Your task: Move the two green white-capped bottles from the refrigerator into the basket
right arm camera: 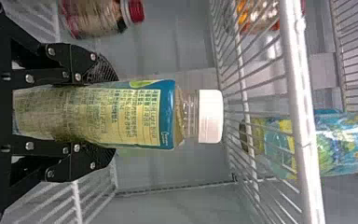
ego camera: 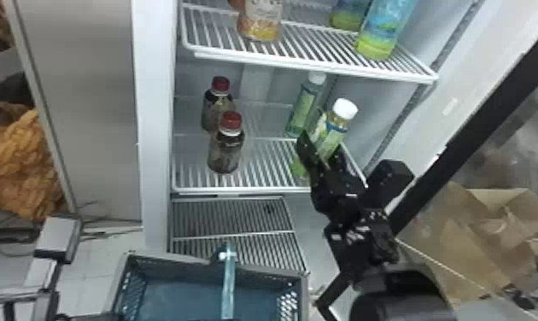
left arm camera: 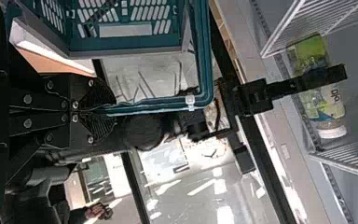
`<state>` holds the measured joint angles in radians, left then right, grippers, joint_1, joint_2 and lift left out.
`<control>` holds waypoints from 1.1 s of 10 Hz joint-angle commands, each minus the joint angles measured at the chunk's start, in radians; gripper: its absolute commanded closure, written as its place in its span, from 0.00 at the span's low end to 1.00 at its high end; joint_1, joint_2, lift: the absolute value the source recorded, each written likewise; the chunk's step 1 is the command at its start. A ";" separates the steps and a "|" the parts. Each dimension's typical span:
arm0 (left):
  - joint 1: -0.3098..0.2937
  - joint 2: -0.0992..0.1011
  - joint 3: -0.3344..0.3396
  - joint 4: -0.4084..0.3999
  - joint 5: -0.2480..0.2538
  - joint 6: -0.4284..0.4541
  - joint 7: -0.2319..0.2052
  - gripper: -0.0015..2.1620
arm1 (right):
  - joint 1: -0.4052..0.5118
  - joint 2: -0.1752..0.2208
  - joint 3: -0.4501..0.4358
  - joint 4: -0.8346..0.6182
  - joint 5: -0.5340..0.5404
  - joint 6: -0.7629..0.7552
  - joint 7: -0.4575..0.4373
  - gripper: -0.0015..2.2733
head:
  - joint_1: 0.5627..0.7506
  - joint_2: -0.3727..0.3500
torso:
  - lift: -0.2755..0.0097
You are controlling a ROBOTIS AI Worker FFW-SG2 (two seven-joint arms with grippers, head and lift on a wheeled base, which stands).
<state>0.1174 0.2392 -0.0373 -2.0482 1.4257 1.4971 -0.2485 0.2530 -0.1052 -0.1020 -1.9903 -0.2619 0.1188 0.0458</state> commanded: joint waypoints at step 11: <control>0.008 0.000 0.001 0.000 0.000 0.000 0.000 0.54 | 0.513 -0.031 -0.002 -0.716 -0.314 0.698 0.063 0.36 | 0.70 0.08 | 0.04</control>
<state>0.1245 0.2393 -0.0359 -2.0486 1.4258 1.4971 -0.2485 0.7376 -0.1365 -0.0942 -2.6714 -0.5750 0.7722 0.1085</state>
